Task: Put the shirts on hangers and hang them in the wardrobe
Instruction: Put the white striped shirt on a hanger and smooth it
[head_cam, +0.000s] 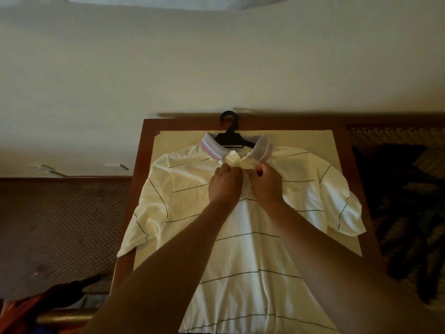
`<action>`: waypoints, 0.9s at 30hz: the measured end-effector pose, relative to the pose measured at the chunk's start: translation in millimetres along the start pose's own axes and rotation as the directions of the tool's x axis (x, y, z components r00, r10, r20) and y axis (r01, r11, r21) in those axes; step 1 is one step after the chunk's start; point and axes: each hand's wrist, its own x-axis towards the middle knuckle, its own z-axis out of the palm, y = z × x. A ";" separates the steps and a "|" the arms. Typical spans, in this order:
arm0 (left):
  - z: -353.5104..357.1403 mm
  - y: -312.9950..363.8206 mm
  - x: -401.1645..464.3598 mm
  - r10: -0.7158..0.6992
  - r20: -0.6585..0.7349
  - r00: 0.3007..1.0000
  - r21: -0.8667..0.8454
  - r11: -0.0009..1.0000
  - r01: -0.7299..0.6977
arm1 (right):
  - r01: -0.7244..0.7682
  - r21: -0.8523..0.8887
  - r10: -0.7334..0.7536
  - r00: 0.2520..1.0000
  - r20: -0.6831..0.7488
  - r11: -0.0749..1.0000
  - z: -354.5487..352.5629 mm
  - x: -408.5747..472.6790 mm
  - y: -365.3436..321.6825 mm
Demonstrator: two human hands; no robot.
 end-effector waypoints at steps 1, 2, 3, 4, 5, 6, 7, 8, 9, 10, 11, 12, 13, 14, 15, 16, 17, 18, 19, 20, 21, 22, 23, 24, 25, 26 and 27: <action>0.3 2.6 2.4 -0.011 0.007 1.000 0.012 1.000 0.011 | -0.021 0.039 0.020 1.000 0.012 0.999 -0.7 0.6 -0.3; 0.4 5.3 5.0 -0.030 0.014 0.999 0.020 0.999 0.030 | -0.041 0.068 0.040 0.999 0.026 0.997 -1.2 1.4 -0.4; 1.2 7.4 7.4 -0.051 0.025 0.998 0.020 0.999 0.050 | -0.056 0.087 0.053 0.998 0.040 0.995 -2.0 2.2 -1.0; 1.4 9.6 9.5 -0.068 0.031 0.997 0.018 0.998 0.067 | -0.063 0.097 0.058 0.997 0.055 0.993 -2.8 2.8 -1.6; 1.5 11.0 11.0 -0.092 0.038 0.995 0.009 0.996 0.092 | -0.063 0.101 0.056 0.996 0.069 0.993 -4.0 3.2 -2.8; 2.2 10.9 12.1 -0.126 0.049 0.991 -0.008 0.992 0.126 | -0.061 0.100 0.053 0.995 0.081 0.993 -4.6 3.6 -4.0; 0.6 11.2 11.8 -0.176 0.060 0.983 -0.060 0.982 0.179 | -0.058 0.097 0.049 0.995 0.090 0.994 -5.3 3.5 -4.9; -0.3 11.6 11.2 -0.235 0.080 0.969 -0.135 0.960 0.244 | -0.059 0.092 0.050 0.994 0.096 0.994 -5.5 3.8 -5.5; -1.4 12.1 9.4 -0.294 0.099 0.951 -0.224 0.924 0.309 | -0.060 0.086 0.051 0.993 0.102 0.995 -5.3 3.6 -5.9; -1.7 12.3 7.5 -0.343 0.118 0.932 -0.316 0.877 0.363 | -0.063 0.087 0.053 0.993 0.109 0.994 -4.7 3.3 -6.2; -1.6 12.7 5.6 -0.386 0.140 0.912 -0.411 0.815 0.409 | -0.069 0.099 0.058 0.992 0.115 0.993 -3.8 3.3 -6.6; -1.1 13.2 3.5 -0.423 0.166 0.891 -0.504 0.740 0.446 | -0.081 0.114 0.067 0.990 0.122 0.990 -2.7 3.3 -6.6; -1.1 14.6 1.4 -0.453 0.203 0.868 -0.575 0.662 0.480 | -0.095 0.129 0.079 0.989 0.129 0.987 -1.9 2.9 -6.7; -1.4 16.0 -0.2 -0.471 0.233 0.851 -0.623 0.599 0.503 | -0.109 0.140 0.091 0.987 0.133 0.984 -1.0 2.7 -6.7; -1.5 16.8 -1.3 -0.482 0.252 0.839 -0.648 0.560 0.517 | -0.120 0.149 0.100 0.986 0.136 0.981 -0.4 2.1 -6.6; -1.0 16.7 -1.8 -0.487 0.264 0.833 -0.661 0.537 0.524 | -0.126 0.161 0.105 0.985 0.135 0.979 0.1 1.6 -6.1; -1.3 16.6 -2.1 -0.488 0.269 0.830 -0.671 0.524 0.525 | -0.128 0.176 0.105 0.985 0.133 0.976 0.5 1.0 -5.7; -0.8 16.3 -2.4 -0.489 0.274 0.828 -0.677 0.514 0.527 | -0.127 0.187 0.103 0.986 0.130 0.974 0.7 0.4 -5.5; -0.6 15.9 -2.9 -0.491 0.277 0.826 -0.681 0.506 0.529 | -0.120 0.193 0.097 0.987 0.127 0.974 0.8 -0.3 -5.3; -0.9 15.7 -3.2 -0.496 0.280 0.822 -0.686 0.496 0.533 | -0.110 0.198 0.087 0.989 0.123 0.974 0.6 -1.0 -4.9; -0.9 15.4 -3.4 -0.501 0.286 0.817 -0.690 0.484 0.538 | -0.099 0.205 0.075 0.990 0.122 0.974 0.1 -1.7 -4.6; -0.8 15.0 -3.5 -0.506 0.290 0.812 -0.694 0.473 0.543 | -0.091 0.215 0.066 0.990 0.123 0.972 -0.3 -2.4 -4.1; -0.7 15.1 -3.8 -0.508 0.293 0.810 -0.696 0.468 0.545 | -0.085 0.225 0.057 0.990 0.128 0.971 -1.1 -3.0 -3.2; -0.2 14.9 -4.0 -0.508 0.294 0.809 -0.695 0.467 0.546 | -0.081 0.236 0.050 0.990 0.135 0.968 -1.7 -3.2 -2.2; -0.2 15.1 -4.4 -0.508 0.294 0.810 -0.694 0.469 0.546 | -0.076 0.244 0.041 0.989 0.144 0.967 -2.3 -3.6 -1.2; -0.5 15.4 -4.4 -0.509 0.293 0.810 -0.691 0.473 0.547 | -0.070 0.245 0.032 0.988 0.154 0.967 -2.9 -3.5 -0.3; -1.0 15.5 -4.4 -0.508 0.291 0.810 -0.689 0.476 0.546 | -0.061 0.243 0.021 0.986 0.164 0.968 -3.5 -3.6 0.3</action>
